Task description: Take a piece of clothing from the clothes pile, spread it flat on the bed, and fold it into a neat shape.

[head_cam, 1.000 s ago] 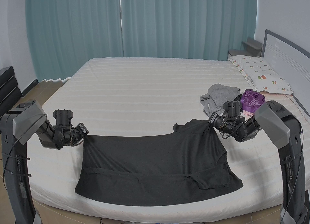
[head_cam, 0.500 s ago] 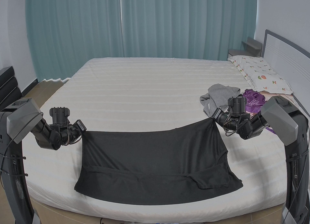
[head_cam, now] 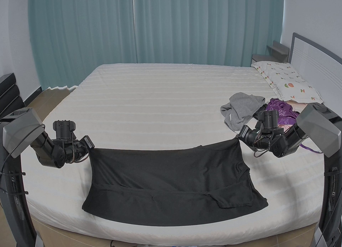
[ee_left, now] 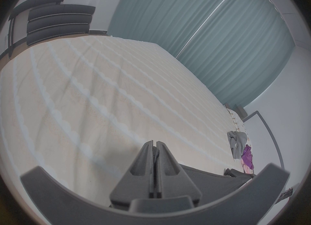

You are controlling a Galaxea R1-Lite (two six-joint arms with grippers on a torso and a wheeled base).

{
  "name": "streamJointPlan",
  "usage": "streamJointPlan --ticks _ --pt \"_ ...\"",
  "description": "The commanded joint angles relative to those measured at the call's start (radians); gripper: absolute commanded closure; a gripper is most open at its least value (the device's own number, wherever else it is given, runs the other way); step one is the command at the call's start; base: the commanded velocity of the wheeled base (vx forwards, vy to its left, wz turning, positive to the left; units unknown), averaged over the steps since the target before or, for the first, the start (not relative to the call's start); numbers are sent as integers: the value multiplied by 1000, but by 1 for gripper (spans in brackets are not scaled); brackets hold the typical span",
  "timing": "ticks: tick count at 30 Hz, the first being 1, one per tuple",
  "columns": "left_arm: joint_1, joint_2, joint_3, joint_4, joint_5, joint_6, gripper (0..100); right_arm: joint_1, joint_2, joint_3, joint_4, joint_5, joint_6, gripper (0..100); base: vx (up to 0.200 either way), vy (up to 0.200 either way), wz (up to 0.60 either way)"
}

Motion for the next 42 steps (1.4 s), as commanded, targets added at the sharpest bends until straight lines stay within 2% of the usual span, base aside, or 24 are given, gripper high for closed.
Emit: streamJointPlan --ticks 1,21,23,29,33,39,42 --pt "-2 -70 61 -3 -2 5 100 -10 -94 80 -1 24 0 100 0 0 0" --pt "4 -162 231 -17 -23 40 100 -48 -267 377 -1 127 -5 100 0 0 0" --pt "10 -181 258 -17 -23 42 100 -55 -276 426 -1 147 -19 100 0 0 0" --pt "10 -186 326 -17 -25 46 100 -59 -256 512 -1 152 -91 100 0 0 0" --pt "9 -172 364 -17 -35 86 100 -53 -212 532 -2 150 -120 100 0 0 0" --pt "6 -160 406 -17 -69 89 100 -50 -152 543 -10 147 -165 100 0 0 0" --pt "6 -151 416 -17 -67 92 100 -47 -117 561 -63 141 -188 100 0 0 0"
